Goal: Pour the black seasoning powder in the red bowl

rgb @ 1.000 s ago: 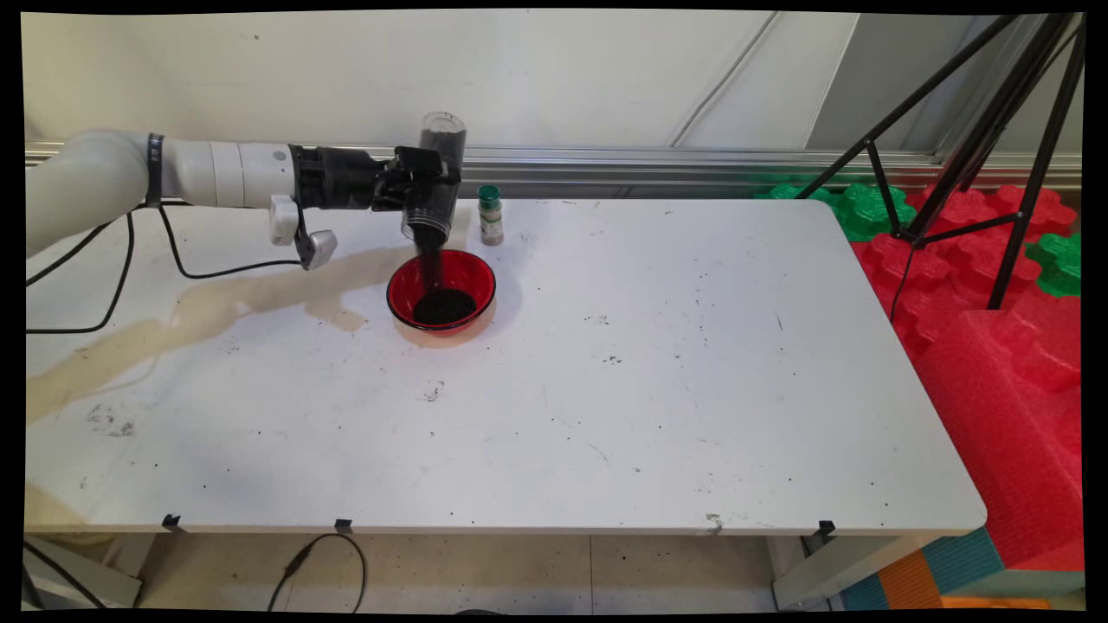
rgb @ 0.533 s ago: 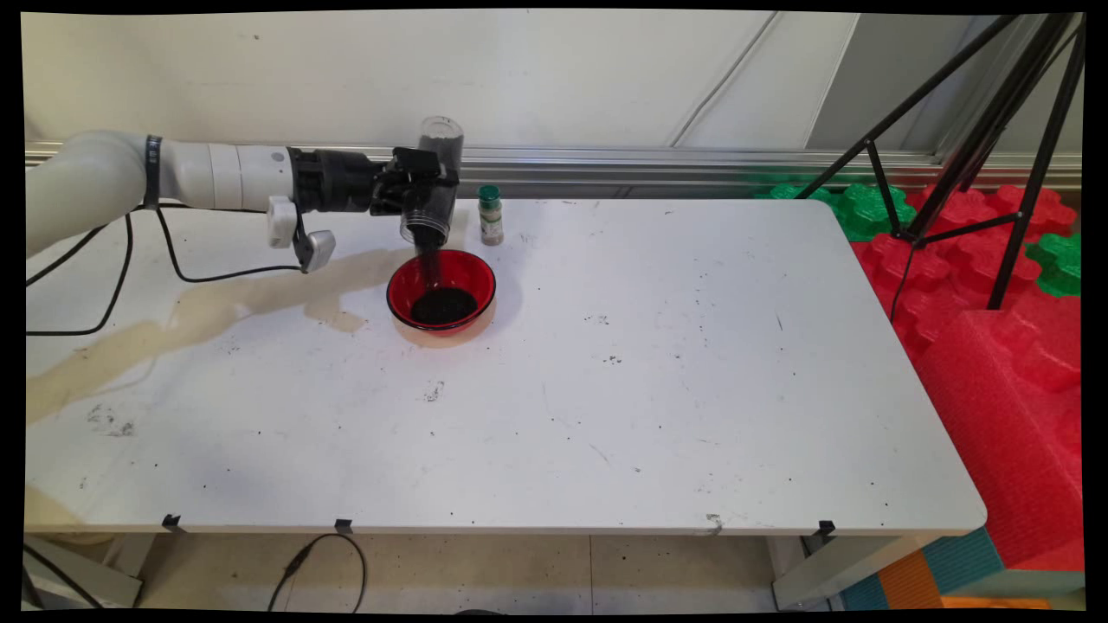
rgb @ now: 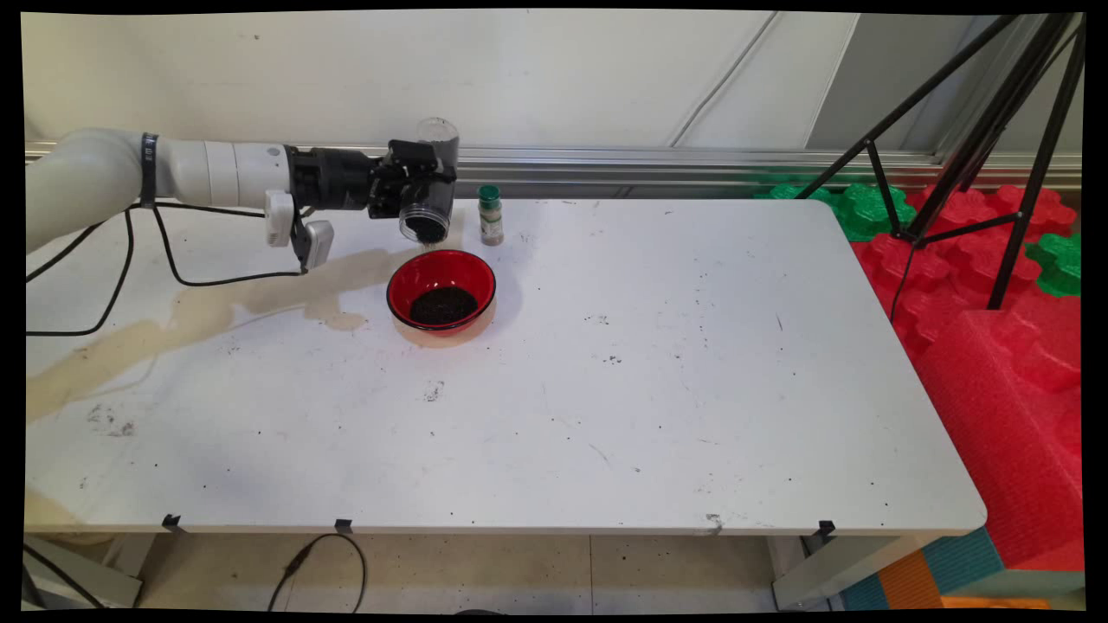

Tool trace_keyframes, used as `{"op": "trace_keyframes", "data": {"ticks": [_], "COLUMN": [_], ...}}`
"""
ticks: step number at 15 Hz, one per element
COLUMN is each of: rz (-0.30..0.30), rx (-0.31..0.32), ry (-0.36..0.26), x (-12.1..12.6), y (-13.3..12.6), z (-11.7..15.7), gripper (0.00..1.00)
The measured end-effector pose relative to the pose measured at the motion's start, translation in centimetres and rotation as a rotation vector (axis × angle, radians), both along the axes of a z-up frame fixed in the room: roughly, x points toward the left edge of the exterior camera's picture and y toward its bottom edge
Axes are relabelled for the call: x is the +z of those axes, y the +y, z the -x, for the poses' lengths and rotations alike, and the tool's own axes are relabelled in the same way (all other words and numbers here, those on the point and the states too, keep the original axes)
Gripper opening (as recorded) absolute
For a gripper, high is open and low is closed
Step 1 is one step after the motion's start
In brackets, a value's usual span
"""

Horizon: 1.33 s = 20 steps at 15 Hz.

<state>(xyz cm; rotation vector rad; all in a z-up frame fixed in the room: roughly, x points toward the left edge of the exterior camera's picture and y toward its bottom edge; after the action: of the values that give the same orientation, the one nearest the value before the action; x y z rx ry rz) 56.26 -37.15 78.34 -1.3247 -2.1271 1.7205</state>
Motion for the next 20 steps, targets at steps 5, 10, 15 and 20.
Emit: {"op": "trace_keyframes", "data": {"ticks": [5, 10, 15, 20], "rz": [-0.038, -0.092, -0.181, -0.266], "rx": [0.028, 0.057, 0.094, 0.114], "ry": [0.07, 0.168, 0.312, 0.427], "x": [0.5, 1.5, 3.2, 4.6], "y": [0.0, 0.2, 0.3, 0.4], "z": [-0.2, -0.4, -0.6, -0.6], "gripper": [0.0, 0.0, 0.0, 0.0]}}
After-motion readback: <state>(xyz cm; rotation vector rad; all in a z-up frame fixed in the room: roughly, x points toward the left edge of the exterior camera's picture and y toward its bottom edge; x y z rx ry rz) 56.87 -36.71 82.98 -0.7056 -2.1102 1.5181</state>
